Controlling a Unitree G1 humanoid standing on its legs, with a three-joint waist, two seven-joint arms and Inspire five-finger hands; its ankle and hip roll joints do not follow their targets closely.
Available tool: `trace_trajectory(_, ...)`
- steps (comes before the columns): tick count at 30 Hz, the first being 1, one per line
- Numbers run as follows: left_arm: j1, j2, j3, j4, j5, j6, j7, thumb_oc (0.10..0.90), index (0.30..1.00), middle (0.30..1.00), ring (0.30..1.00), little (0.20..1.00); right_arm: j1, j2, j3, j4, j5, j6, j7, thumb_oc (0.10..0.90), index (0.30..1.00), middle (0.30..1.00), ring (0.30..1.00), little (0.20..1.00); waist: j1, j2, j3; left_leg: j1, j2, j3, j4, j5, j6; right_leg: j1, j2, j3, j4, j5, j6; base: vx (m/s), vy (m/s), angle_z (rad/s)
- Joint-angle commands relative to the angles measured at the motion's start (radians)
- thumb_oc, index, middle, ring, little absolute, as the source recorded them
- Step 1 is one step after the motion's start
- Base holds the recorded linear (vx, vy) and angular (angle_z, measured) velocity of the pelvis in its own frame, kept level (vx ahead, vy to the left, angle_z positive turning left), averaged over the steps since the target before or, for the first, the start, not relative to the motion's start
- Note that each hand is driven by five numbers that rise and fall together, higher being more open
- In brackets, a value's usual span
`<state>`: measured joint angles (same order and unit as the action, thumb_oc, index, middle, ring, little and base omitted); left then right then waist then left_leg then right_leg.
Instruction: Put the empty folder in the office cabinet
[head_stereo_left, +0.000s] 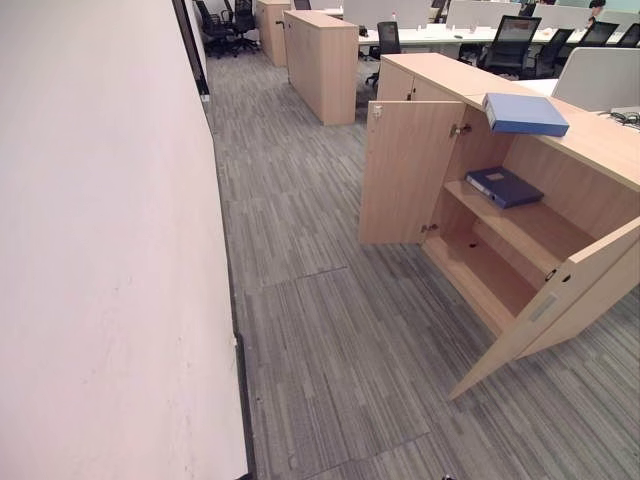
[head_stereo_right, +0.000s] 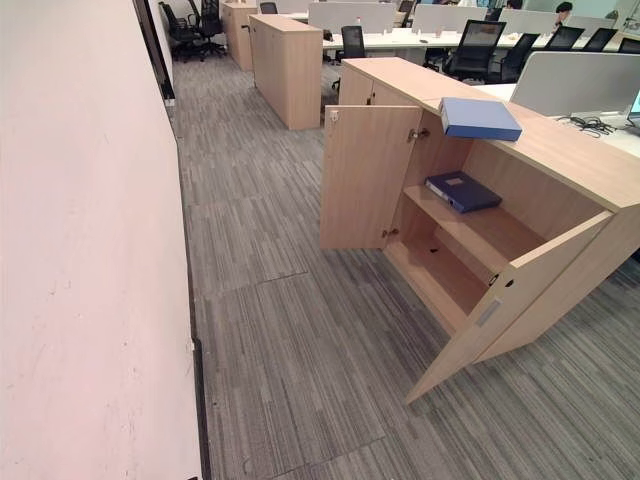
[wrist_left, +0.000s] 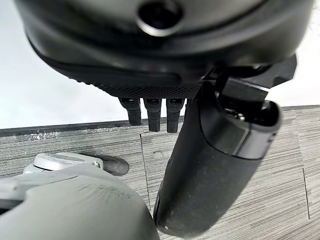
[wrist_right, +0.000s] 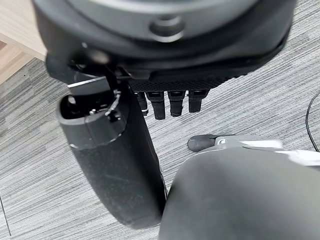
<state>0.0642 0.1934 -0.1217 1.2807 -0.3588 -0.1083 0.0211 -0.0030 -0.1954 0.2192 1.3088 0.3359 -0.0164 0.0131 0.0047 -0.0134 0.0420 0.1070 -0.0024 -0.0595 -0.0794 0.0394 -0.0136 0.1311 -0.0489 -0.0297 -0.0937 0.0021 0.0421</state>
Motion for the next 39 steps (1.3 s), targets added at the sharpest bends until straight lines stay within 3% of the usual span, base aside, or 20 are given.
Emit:
trace_trajectory(1,-0.062,-0.047,0.024,0.036,-0.041,-0.021,-0.026,0.800,0.900,0.900,0.900,0.900,-0.033,0.012,0.008,0.024,0.014,-0.002,0.010,0.800,0.900,0.900,0.900,0.900,0.005,-0.013,-0.002,0.019,-0.091,-0.050,-0.008,-0.139,0.033,-0.004,0.055,-0.071,0.006,-0.039,0.044,0.00,0.000,0.00)
trace_trajectory(21,-0.059,-0.052,0.034,0.069,-0.057,-0.003,-0.055,0.800,0.900,0.900,0.900,0.900,-0.031,-0.013,0.007,-0.047,0.018,-0.022,0.000,0.800,0.900,0.900,0.900,0.900,-0.014,-0.001,-0.006,0.033,-0.084,-0.030,-0.008,-0.147,0.031,0.006,0.059,-0.060,0.006,-0.043,0.043,0.00,0.000,0.00)
trace_trajectory(39,-0.064,-0.042,0.011,0.115,0.047,0.008,-0.050,0.800,0.900,0.900,0.900,0.900,-0.039,-0.030,-0.008,-0.003,0.051,-0.006,0.050,0.800,0.900,0.900,0.900,0.900,-0.015,0.004,-0.005,0.041,-0.081,-0.034,-0.008,-0.151,0.035,0.016,0.057,-0.062,0.006,-0.045,0.037,0.00,-0.003,0.00)
